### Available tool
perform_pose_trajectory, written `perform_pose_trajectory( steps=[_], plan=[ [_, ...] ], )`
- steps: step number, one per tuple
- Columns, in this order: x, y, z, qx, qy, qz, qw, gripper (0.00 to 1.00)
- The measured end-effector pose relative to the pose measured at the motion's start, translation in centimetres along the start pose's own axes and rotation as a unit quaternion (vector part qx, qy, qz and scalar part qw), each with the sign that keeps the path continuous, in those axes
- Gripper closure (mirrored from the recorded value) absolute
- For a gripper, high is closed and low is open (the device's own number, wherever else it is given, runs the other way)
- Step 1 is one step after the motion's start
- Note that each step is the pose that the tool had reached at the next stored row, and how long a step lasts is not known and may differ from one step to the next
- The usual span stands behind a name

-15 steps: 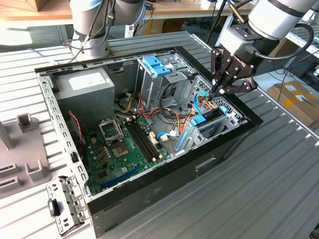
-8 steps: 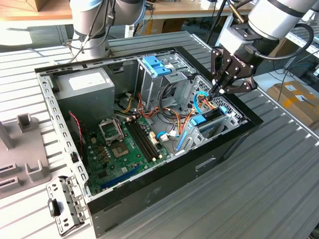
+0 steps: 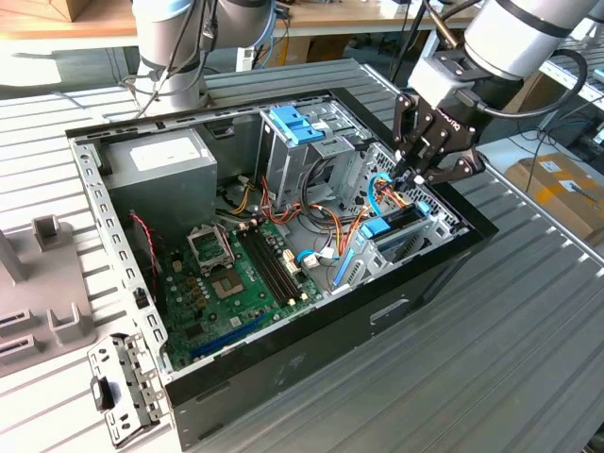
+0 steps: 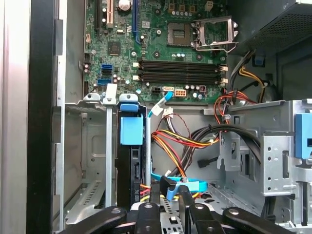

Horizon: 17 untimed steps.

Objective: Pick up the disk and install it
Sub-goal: 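Insert the second disk wire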

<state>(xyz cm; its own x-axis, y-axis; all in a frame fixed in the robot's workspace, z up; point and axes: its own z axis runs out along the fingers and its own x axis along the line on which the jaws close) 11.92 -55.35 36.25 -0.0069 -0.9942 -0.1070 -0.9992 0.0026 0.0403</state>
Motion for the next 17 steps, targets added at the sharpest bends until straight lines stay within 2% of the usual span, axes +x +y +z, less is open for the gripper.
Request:
perform_pose_trajectory(
  steps=[2,7,8,10,17],
  plan=[
    [0.03,0.09,0.34,0.0,-0.0001,0.0,1.0,0.71],
    [0.04,0.09,0.36,0.0,0.0,0.0,1.0,0.71],
    [0.04,0.09,0.36,0.0,0.0,0.0,1.0,0.72],
    [0.04,0.09,0.36,0.0,0.0,0.0,1.0,0.84],
    [0.04,0.1,0.36,-0.0001,0.0,0.0,1.0,0.84]
  ],
)
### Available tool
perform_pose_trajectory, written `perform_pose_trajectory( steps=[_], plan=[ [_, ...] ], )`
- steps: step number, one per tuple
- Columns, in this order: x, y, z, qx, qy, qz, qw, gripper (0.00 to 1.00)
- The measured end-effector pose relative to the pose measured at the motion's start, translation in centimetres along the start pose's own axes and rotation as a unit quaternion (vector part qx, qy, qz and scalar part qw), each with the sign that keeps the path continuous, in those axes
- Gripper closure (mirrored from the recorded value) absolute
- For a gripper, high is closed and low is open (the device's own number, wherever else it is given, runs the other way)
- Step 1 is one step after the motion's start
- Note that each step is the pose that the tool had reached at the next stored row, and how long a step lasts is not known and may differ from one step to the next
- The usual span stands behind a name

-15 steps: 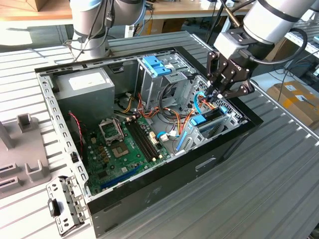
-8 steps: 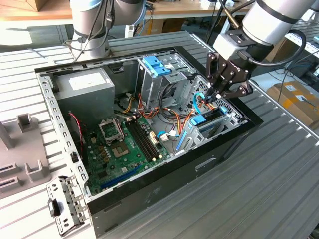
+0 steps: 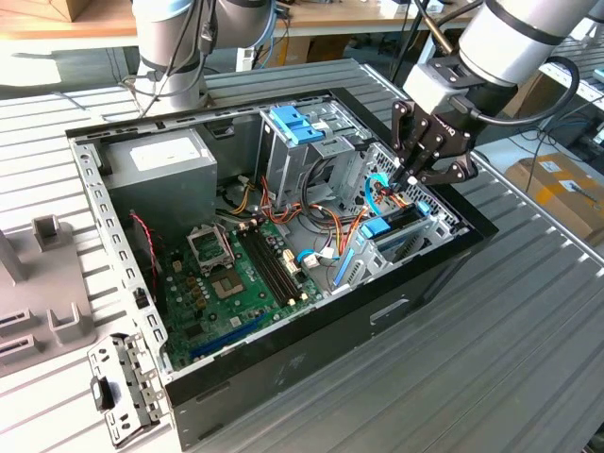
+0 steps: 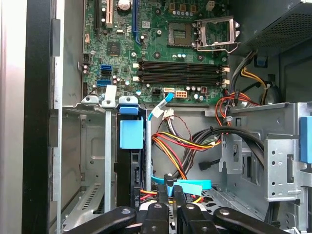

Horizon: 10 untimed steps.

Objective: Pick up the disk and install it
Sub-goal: 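Insert the second disk wire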

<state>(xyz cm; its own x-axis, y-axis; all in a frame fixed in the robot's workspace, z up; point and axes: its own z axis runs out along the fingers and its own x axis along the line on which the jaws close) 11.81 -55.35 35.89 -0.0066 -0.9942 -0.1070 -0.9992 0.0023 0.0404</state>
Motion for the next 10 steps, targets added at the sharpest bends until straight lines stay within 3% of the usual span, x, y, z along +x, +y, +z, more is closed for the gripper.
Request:
perform_pose_trajectory(
  steps=[4,7,10],
  plan=[
    [0.13,0.07,0.03,0.0,-0.0001,0.0,1.0,0.84],
    [0.38,0.47,0.13,0.0,-0.0002,0.0,1.0,0.84],
    [0.88,0.58,0.49,0.0,-0.0001,0.0,1.0,0.84]
  ],
)
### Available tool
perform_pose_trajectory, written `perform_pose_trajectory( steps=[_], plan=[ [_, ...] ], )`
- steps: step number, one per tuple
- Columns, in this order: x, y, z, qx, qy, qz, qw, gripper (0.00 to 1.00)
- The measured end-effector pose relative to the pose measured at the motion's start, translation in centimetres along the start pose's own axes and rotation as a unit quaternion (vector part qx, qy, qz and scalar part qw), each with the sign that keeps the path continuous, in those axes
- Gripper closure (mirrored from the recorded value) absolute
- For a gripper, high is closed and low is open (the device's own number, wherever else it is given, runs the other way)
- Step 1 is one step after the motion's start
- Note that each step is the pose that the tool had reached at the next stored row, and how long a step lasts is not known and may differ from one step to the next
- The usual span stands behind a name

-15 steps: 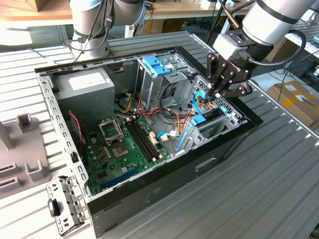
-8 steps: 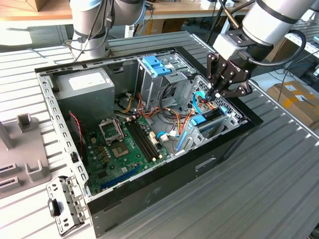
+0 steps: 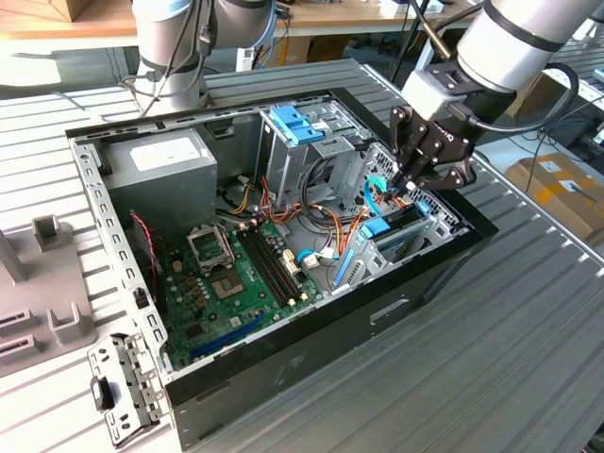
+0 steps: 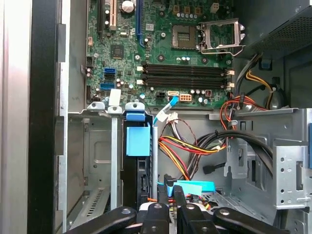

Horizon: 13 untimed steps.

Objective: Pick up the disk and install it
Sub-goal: 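Insert the second disk wire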

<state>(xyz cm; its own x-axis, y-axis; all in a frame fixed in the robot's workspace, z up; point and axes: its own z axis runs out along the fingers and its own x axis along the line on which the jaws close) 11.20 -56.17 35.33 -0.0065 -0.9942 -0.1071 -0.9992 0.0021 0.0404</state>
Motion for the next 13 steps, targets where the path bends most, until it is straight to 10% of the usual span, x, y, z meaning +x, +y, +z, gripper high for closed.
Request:
perform_pose_trajectory(
  steps=[5,11,13],
  plan=[
    [0.9,-0.01,0.22,-0.0007,-0.0041,-0.007,0.99997,0.84],
    [2.34,-0.05,0.1,-0.0009,-0.0325,-0.01,0.99942,0.84],
    [2.5,-0.07,0.12,-0.001,-0.0332,-0.01,0.99939,0.84]
  ],
)
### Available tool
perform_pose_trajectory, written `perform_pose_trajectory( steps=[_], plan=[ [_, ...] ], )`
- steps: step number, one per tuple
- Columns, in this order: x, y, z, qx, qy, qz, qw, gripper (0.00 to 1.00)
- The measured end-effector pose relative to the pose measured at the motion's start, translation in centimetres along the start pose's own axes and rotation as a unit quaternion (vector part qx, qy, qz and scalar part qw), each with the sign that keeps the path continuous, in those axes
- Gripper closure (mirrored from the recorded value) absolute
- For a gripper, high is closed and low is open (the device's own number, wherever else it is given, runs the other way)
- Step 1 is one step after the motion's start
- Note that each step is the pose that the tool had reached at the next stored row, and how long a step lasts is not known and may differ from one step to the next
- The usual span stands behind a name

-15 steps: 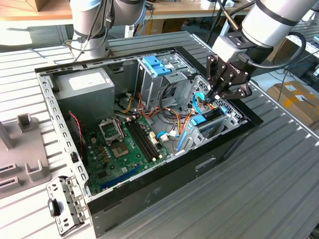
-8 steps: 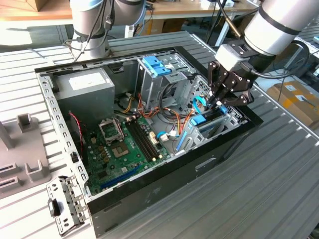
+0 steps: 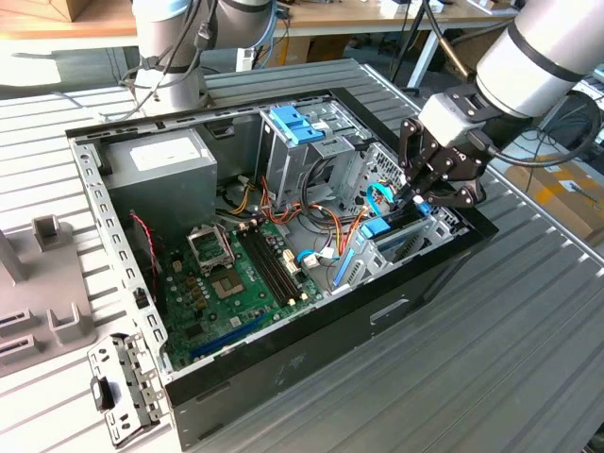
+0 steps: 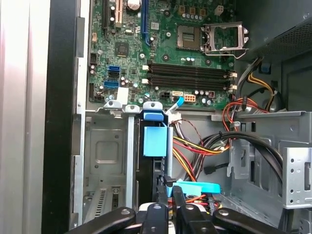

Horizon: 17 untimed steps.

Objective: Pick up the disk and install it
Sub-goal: 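Insert the second disk wire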

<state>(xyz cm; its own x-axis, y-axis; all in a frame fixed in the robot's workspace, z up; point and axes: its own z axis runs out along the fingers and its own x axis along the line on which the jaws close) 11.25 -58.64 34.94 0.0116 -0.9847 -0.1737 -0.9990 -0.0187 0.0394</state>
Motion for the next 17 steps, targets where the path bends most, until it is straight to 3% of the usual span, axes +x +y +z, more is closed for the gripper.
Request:
perform_pose_trajectory(
  steps=[9,12,14,15,16,17],
  plan=[
    [0.66,-0.33,0.04,-0.001,-0.0001,-0.006,0.99998,0.84],
    [0.66,-0.39,0.05,-0.001,-0.0017,-0.006,0.99998,0.84],
    [0.65,-0.4,0.06,-0.0009,-0.0072,-0.006,0.99995,0.84],
    [0.65,-0.4,0.06,-0.0008,-0.0153,-0.007,0.99986,0.84],
    [0.66,-0.4,0.09,-0.0007,-0.0206,-0.007,0.99976,0.84],
    [0.73,-0.4,0.11,-0.0007,-0.0219,-0.007,0.99974,0.84]
  ],
)
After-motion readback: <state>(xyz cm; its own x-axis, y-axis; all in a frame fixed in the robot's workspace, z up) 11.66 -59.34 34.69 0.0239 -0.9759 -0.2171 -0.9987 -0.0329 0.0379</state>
